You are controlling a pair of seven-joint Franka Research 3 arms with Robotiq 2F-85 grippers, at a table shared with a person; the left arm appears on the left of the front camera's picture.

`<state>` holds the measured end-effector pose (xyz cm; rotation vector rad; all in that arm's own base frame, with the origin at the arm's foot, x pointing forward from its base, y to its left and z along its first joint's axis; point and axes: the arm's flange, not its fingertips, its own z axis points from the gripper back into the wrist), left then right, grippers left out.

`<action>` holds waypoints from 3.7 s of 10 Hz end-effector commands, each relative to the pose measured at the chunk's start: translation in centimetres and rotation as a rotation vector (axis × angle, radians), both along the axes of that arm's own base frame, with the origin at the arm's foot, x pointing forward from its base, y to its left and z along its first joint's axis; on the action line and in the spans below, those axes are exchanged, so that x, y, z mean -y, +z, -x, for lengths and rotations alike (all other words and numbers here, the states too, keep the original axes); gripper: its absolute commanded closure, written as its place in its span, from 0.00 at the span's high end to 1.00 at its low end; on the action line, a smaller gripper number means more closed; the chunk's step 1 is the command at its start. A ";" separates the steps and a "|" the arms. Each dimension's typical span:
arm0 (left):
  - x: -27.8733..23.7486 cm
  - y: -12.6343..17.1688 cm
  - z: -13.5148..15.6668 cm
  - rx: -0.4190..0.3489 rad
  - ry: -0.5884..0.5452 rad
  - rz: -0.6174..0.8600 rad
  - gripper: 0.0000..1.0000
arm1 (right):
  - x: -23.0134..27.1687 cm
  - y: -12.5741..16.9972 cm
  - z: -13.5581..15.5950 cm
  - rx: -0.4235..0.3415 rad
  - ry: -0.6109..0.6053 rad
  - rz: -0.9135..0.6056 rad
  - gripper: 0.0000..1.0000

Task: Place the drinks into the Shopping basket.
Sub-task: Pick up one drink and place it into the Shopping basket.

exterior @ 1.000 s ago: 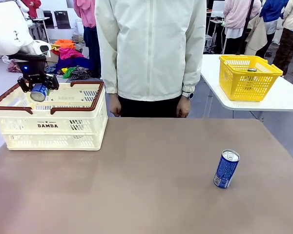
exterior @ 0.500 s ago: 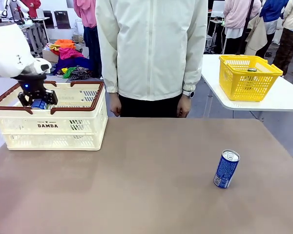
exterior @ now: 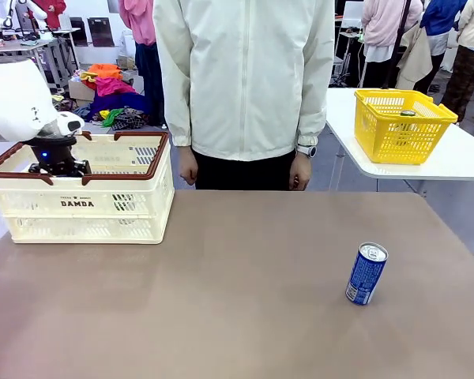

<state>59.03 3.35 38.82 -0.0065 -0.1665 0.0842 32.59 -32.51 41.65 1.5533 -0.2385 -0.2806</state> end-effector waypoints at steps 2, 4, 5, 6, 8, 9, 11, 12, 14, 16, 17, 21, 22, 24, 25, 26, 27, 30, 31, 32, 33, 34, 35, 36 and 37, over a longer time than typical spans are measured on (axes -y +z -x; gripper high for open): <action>-0.2 1.4 -0.1 0.032 -0.004 0.001 1.00 | -0.1 0.3 0.2 -0.003 0.011 -0.001 1.00; -0.2 2.1 0.1 0.053 -0.010 0.008 1.00 | -0.1 0.3 0.2 -0.003 0.011 -0.001 1.00; -0.4 3.2 0.4 0.064 -0.031 0.028 1.00 | -0.1 0.3 0.2 -0.003 0.011 -0.001 1.00; -0.4 4.7 0.9 0.075 -0.055 0.054 1.00 | -0.1 0.3 0.2 -0.003 0.011 -0.001 1.00; -0.6 9.4 3.1 0.072 -0.170 0.161 1.00 | -0.1 0.3 0.2 -0.003 0.011 -0.001 1.00; -1.0 12.8 5.9 0.093 -0.254 0.292 1.00 | -0.1 0.3 0.2 -0.003 0.011 -0.001 1.00; -1.3 15.8 12.6 0.109 -0.417 0.505 1.00 | -0.1 0.3 0.2 -0.003 0.011 -0.001 1.00; -2.1 16.0 15.6 0.142 -0.445 0.582 1.00 | -0.1 0.3 0.2 -0.003 0.011 -0.001 1.00; -4.5 13.6 20.3 0.140 -0.441 0.700 1.00 | -0.1 0.3 0.2 -0.003 0.011 -0.001 1.00; -6.7 7.8 24.3 0.146 -0.337 1.027 1.00 | -0.1 0.3 0.2 -0.003 0.011 -0.001 1.00; -7.1 5.2 24.0 0.091 -0.138 1.149 1.00 | -0.1 0.3 0.2 -0.003 0.011 -0.001 1.00; -7.0 6.7 25.2 0.096 -0.308 1.011 1.00 | -0.1 0.3 0.2 -0.003 0.011 -0.001 1.00; -7.0 6.7 25.2 0.096 -0.308 1.011 1.00 | -0.1 0.3 0.2 -0.003 0.011 -0.001 1.00; -7.0 6.7 25.2 0.096 -0.308 1.011 1.00 | -0.1 0.3 0.2 -0.003 0.011 -0.001 1.00; -7.0 6.7 25.2 0.096 -0.308 1.011 1.00 | -0.1 0.3 0.2 -0.003 0.011 -0.001 1.00; -7.0 6.7 25.2 0.096 -0.308 1.011 1.00 | -0.1 0.3 0.2 -0.003 0.011 -0.001 1.00; -7.0 6.7 25.2 0.096 -0.308 1.011 1.00 | -0.1 0.3 0.2 -0.003 0.011 -0.001 1.00; -7.0 6.7 25.2 0.096 -0.308 1.011 1.00 | -0.1 0.3 0.2 -0.003 0.011 -0.001 1.00; -7.0 6.7 25.2 0.096 -0.308 1.011 1.00 | -0.1 0.3 0.2 -0.003 0.011 -0.001 1.00; -7.0 6.7 25.2 0.096 -0.308 1.011 1.00 | -0.1 0.3 0.2 -0.003 0.011 -0.001 1.00; -7.0 6.7 25.2 0.096 -0.308 1.011 1.00 | -0.1 0.3 0.2 -0.003 0.011 -0.001 1.00; -7.0 6.7 25.2 0.096 -0.308 1.011 1.00 | -0.1 0.3 0.2 -0.003 0.011 -0.001 1.00; -7.0 6.7 25.2 0.096 -0.308 1.011 1.00 | 0.0 0.0 0.0 0.000 0.000 0.000 1.00; -7.0 6.7 25.2 0.096 -0.308 1.011 1.00 | -2.0 3.1 -0.7 -0.041 0.063 0.152 1.00; -7.0 6.7 25.2 0.096 -0.308 1.011 1.00 | -5.0 5.9 -2.2 -0.046 0.115 0.280 1.00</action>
